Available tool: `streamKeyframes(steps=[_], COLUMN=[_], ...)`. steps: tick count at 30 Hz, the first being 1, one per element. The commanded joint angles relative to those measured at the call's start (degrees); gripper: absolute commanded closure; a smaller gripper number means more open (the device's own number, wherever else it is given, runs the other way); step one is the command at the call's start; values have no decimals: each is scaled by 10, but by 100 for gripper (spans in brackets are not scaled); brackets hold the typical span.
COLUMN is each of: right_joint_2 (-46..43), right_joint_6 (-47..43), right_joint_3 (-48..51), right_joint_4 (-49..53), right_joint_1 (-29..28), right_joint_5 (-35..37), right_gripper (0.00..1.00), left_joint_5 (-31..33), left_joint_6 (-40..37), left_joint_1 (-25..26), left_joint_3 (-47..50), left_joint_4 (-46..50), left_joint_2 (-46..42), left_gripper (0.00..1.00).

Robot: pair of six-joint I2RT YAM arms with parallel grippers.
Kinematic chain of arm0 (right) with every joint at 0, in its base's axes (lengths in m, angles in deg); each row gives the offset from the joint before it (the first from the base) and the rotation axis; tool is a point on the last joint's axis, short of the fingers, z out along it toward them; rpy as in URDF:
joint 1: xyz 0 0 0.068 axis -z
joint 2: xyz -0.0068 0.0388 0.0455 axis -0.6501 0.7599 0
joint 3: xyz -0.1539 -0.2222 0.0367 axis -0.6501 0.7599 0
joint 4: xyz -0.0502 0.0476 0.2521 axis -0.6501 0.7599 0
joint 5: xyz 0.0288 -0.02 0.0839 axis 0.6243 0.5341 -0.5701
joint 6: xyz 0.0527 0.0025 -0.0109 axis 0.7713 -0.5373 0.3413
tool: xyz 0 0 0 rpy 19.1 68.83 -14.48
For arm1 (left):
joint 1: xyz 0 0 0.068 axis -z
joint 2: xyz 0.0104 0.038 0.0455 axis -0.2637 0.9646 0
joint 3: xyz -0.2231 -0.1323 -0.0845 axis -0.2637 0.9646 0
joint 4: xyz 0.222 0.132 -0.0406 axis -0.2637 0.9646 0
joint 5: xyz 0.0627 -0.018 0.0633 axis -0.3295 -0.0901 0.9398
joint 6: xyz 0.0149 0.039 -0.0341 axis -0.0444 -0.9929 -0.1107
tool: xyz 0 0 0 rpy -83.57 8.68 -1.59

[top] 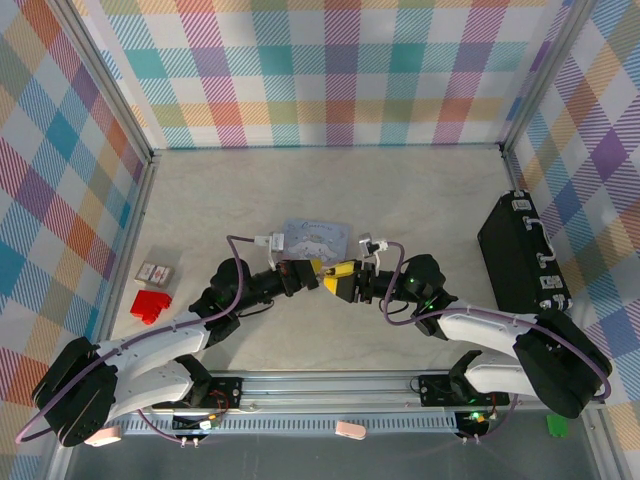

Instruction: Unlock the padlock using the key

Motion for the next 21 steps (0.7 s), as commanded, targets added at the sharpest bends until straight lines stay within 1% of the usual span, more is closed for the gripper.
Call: streamKeyframes(steps=[1,3,7,11,21], right_joint_2=[-3,-5,-3,-11,-12], right_joint_6=[-2,-3,2,1,4], right_joint_3=[12,12,11,16,15], right_joint_4=[-16,-8,-18,-8,10], right_joint_1=[4,5,4,5,4], right_joint_5=[25,34,31,55,80], right_gripper=[49,49,49,49,50], left_joint_5=[-18,-17,-17,-18,-21], left_joint_6=[13,13,10,9,9], left_joint_1=[4,4,9,12,17], left_joint_3=[-22,-22,-25,-30,-33], left_joint_4=[-50,-49,-51,-58,-73], left_joint_2=[-4,-8,-2,6,15], left_gripper=[100,100,100,100,100])
